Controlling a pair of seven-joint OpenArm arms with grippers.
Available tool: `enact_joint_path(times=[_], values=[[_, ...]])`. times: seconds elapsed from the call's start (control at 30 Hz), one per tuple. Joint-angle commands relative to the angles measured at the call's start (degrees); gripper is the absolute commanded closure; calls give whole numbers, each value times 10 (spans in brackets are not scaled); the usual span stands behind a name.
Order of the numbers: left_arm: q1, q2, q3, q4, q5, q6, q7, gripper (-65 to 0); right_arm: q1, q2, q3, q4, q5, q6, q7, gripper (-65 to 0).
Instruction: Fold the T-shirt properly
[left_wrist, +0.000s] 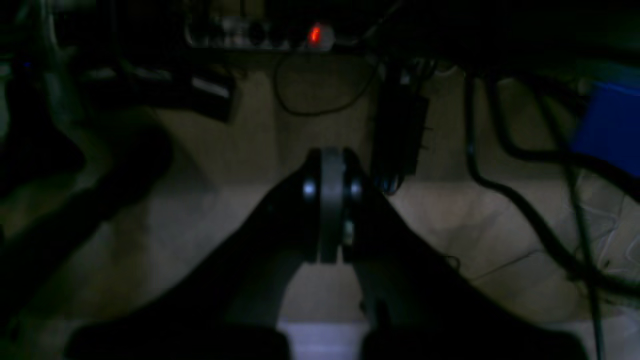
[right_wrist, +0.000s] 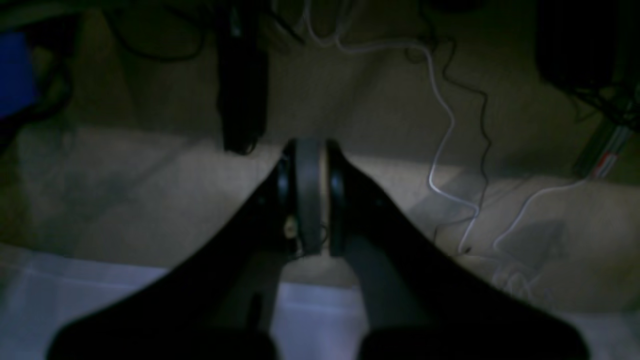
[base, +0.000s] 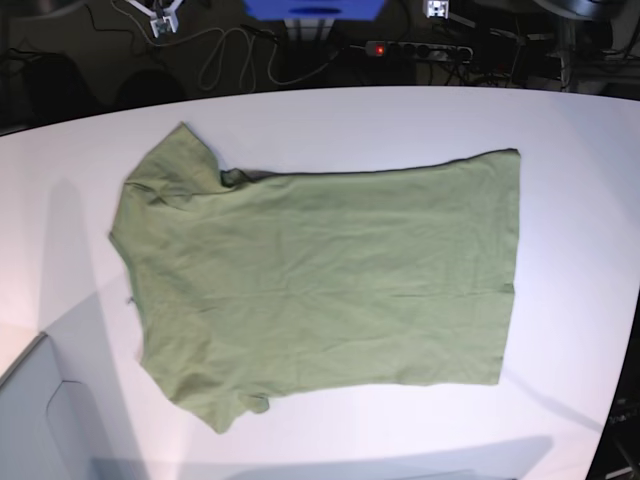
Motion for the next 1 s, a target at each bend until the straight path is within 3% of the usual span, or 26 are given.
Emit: enact_joint_path(times=[0.0, 0.17, 0.37, 0.57, 0.7, 0.87, 0.97], values=[[25, -4, -3, 30, -1, 3, -5, 0, -23, 10, 1, 29, 0, 5, 0, 0], [79, -10, -21, 131, -14, 4, -6, 0, -88, 34, 1, 141, 0, 4, -2, 0], [126, -13, -69, 217, -109, 3, -5, 0, -146, 48, 13, 255, 0, 3, -3, 0], [143, -13, -129, 304, -130, 3, -4, 0, -157, 29, 71, 363, 0, 5, -106, 0], [138, -12, -164, 347, -131, 3, -3, 0, -131, 25, 83, 386, 0, 7, -122, 0], [95, -10, -201, 382, -131, 3, 22, -175, -82, 24, 84, 387, 0, 46, -123, -18], [59, -8, -224, 384, -132, 3, 32, -261, -55, 23, 81, 387, 2, 49, -123, -101]])
